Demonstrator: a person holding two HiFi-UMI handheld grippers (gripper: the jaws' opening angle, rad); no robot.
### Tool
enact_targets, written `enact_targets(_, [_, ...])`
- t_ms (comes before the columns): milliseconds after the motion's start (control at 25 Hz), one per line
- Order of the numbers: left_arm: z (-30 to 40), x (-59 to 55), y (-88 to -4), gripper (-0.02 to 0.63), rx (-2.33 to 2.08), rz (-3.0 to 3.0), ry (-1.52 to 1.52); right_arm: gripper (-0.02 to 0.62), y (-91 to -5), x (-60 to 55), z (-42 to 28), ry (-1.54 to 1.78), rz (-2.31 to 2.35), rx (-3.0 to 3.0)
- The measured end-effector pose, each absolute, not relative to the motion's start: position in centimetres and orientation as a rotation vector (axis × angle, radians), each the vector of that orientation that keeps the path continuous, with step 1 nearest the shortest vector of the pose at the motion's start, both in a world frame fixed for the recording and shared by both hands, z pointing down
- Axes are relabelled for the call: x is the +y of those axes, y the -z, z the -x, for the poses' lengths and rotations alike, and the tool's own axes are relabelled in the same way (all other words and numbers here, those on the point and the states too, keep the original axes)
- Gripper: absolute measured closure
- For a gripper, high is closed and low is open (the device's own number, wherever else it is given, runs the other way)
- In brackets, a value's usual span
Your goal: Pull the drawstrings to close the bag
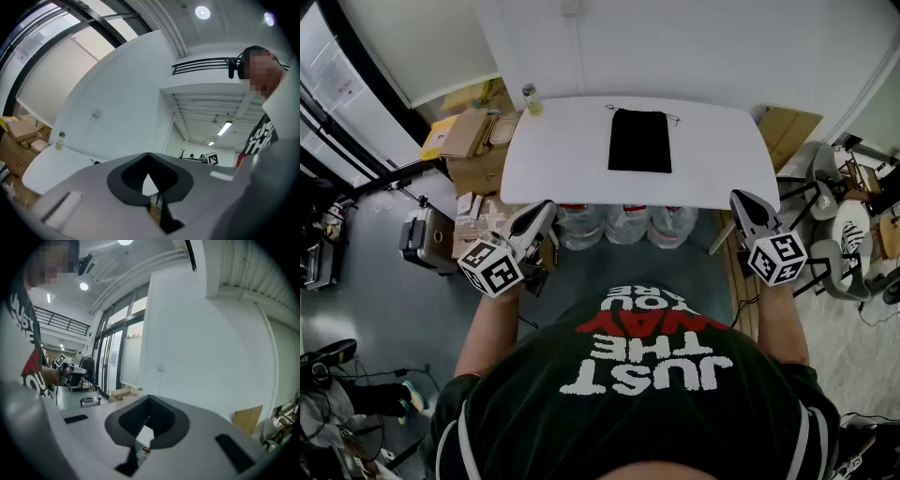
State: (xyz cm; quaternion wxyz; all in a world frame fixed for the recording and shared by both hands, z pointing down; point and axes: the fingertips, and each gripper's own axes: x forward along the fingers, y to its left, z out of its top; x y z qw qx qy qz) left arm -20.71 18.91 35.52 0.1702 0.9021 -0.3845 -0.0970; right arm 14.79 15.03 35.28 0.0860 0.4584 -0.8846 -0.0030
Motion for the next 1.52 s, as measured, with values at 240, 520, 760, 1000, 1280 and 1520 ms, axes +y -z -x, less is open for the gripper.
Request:
enact_targets(240, [20.1,18.8,-35.1,0.606,-1.101,-2.563,0.272,0.594,-34.8,15.0,-15.3,0.028,-1.374,-2.646])
enact_targets(520, [18.5,18.3,-34.9,0.606,-1.086,-2.569,0.261,0.594,-34.2,15.0,-16.7,0.051,-1.383,-2.65])
enact_targets(760, [15.8,18.2,-34.4,0.606,-1.088,-2.576,0.246,0.593,-33.4,15.4,-18.6,0.152,-1.392,-2.627])
enact_targets(1000, [10.6,18.1,-34.3,0.606,-1.093,-2.574,0.242,0.592,-33.5,16.1,-22.8,0.204,-1.375,-2.621])
enact_targets(1280, [5.4,17.9,-34.8,0.606,-1.145,-2.537,0.208,0.592,-34.2,15.6,-27.3,0.258,-1.348,-2.62])
enact_targets(1520, [4.5,17.3,-34.9,0.606,-1.184,-2.517,0.188,0.592,-35.3,14.2,-28.0,0.239,-1.307,-2.646])
